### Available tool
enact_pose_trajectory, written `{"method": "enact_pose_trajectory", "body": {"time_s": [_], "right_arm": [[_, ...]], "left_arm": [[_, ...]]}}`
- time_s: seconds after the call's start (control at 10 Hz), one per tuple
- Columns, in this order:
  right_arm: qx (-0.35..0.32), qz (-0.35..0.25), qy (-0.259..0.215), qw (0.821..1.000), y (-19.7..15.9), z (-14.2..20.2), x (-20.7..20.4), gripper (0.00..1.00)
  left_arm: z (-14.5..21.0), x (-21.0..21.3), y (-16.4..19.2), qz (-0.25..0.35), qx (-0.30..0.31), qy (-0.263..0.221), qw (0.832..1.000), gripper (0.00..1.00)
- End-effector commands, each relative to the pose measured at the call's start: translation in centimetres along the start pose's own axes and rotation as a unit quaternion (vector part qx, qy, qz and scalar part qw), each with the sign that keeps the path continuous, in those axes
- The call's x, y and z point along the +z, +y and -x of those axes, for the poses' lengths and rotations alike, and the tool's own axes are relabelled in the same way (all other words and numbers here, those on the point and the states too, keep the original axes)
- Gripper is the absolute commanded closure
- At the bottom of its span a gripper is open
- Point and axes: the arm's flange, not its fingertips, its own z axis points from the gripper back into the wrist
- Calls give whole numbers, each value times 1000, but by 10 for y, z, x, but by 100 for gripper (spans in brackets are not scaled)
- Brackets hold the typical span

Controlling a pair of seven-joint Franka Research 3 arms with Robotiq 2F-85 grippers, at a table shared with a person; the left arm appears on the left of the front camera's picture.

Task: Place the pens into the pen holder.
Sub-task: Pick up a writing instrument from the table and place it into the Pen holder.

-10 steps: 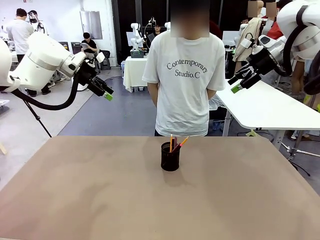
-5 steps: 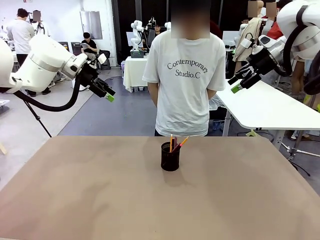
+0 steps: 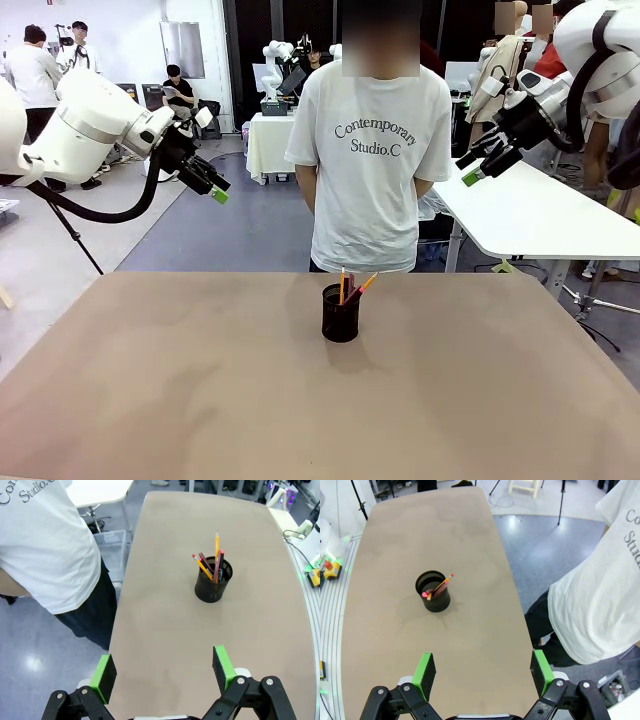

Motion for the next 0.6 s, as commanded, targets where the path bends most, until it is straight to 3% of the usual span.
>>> {"method": "enact_pose_trajectory", "body": {"time_s": [0.0, 0.5], "right_arm": [[8, 5, 3, 1000, 0, -2, 1, 0], [8, 5, 3, 1000, 0, -2, 1, 0]], "left_arm": [[1, 2, -1, 2, 0, 4, 1000, 0], [1, 2, -1, 2, 0, 4, 1000, 0]]}}
